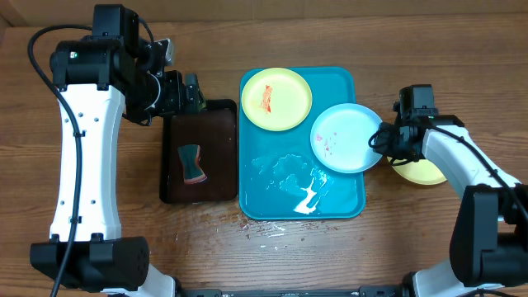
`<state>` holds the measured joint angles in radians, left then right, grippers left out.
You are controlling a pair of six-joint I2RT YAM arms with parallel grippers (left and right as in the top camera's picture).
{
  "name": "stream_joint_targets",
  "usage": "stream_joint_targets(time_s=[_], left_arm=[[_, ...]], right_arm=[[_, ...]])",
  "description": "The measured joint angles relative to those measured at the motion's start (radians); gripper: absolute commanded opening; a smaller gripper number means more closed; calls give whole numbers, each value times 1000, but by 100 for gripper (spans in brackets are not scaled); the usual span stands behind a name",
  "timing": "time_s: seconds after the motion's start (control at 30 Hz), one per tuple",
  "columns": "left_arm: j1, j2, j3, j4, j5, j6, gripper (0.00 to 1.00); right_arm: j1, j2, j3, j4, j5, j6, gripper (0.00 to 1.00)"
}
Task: Clean dirty plates on tray and stack at the side
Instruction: 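Grasp the white plate rim with the right gripper and drag it down the tray, then grasp the sponge in the black tray with the left gripper and lift it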
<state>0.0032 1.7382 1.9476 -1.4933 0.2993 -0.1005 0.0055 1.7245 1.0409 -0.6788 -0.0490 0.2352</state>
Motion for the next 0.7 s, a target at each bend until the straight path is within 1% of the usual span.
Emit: stream_joint_targets(time_s=[0.07, 0.17, 0.23, 0.4, 0.47, 0.57, 0.63, 0.67, 0.7], left_arm=[[0, 0, 0, -2, -11, 0, 95], [0, 0, 0, -10, -45, -10, 95], [0, 0, 0, -17, -85, -45, 95], [0, 0, 0, -20, -148, -116, 95], [0, 0, 0, -24, -162, -135, 95], [0, 0, 0, -29, -179, -149, 94], [0, 0, -1, -29, -187, -158, 88], [0, 0, -6, -26, -192, -163, 86], [0, 0, -13, -26, -197, -163, 85]], right_arm=[[0, -9, 3, -45, -14, 1, 4], [4, -42, 6, -126, -39, 1, 4], [18, -87, 9, -173, -56, 0, 4], [125, -169, 24, -254, -98, 14, 4], [179, -171, 22, -246, -108, 46, 4], [245, -169, -12, -169, -116, 88, 4], [283, -161, -53, -93, -114, 118, 4], [304, -154, -80, -59, -109, 142, 7], [317, -150, -97, -51, -105, 159, 15]])
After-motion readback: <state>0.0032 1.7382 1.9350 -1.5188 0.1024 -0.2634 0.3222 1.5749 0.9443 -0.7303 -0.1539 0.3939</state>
